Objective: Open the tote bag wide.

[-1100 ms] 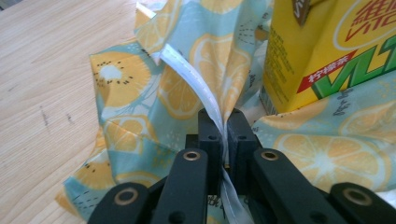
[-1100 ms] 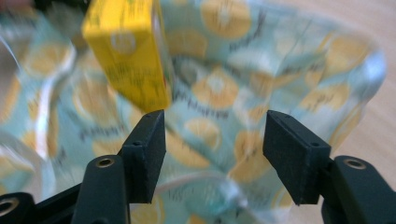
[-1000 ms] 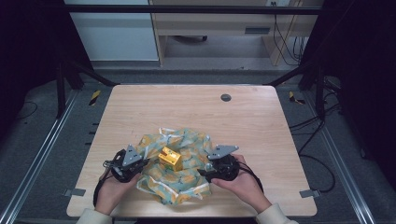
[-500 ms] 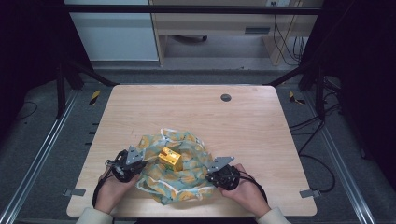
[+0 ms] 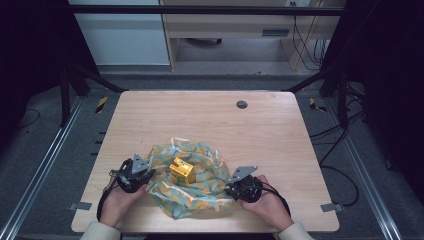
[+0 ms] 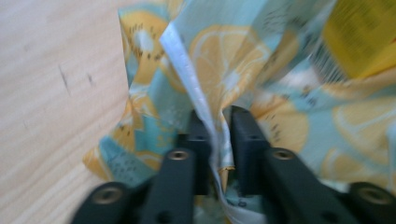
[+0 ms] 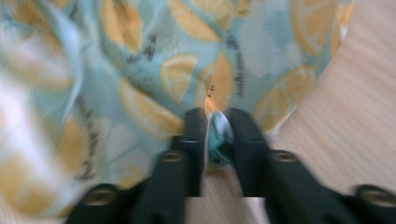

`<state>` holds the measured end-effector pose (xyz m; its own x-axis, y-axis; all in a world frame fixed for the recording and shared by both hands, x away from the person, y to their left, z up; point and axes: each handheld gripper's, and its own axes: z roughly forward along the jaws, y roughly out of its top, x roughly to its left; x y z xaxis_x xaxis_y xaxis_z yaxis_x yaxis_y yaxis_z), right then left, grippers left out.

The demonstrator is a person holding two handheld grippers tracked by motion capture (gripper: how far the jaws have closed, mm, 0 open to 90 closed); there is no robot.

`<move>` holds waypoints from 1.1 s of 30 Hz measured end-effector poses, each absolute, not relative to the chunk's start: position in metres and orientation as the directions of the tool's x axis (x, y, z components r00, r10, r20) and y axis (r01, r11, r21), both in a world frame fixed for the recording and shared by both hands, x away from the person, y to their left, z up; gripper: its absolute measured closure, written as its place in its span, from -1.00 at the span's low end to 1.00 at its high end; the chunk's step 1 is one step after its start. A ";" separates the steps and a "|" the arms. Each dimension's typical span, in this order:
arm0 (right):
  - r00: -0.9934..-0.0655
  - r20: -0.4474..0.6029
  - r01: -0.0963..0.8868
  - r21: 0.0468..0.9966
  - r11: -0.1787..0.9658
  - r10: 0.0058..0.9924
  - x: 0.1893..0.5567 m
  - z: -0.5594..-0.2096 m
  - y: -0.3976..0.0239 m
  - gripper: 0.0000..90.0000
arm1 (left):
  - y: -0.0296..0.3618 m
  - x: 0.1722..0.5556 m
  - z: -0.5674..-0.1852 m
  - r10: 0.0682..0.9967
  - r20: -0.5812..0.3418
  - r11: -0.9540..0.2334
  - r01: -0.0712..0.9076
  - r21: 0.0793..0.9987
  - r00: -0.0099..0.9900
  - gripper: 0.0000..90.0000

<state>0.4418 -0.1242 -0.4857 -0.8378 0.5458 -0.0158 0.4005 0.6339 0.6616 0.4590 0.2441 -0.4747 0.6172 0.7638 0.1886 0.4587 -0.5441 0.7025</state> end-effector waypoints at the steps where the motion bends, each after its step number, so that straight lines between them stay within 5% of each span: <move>1: -0.832 -0.021 0.400 0.670 0.626 0.554 0.442 -0.484 -0.125 0.30 | 0.243 0.458 -0.473 0.773 0.182 -0.522 0.444 0.728 0.608 0.51; 5: -0.798 -0.037 0.386 0.736 0.557 0.602 0.442 -0.466 -0.133 -0.17 | 0.248 0.455 -0.460 0.810 0.133 -0.416 0.401 0.816 0.571 -0.12; 12: -0.740 -0.020 0.350 0.842 0.410 0.672 0.444 -0.431 -0.162 -0.56 | 0.259 0.456 -0.446 0.843 0.089 -0.315 0.352 0.881 0.530 -0.54; 33: -0.453 0.057 0.515 0.831 0.210 0.890 0.474 -0.459 -0.252 -0.84 | 0.333 0.463 -0.452 0.960 0.041 -0.171 0.463 0.870 0.277 -0.79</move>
<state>0.4745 -0.2525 -0.4590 -0.4529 0.8897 0.0566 0.5155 0.2096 0.8309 0.4631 0.3334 -0.4522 0.2765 0.9601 0.0414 0.4632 -0.1709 0.8696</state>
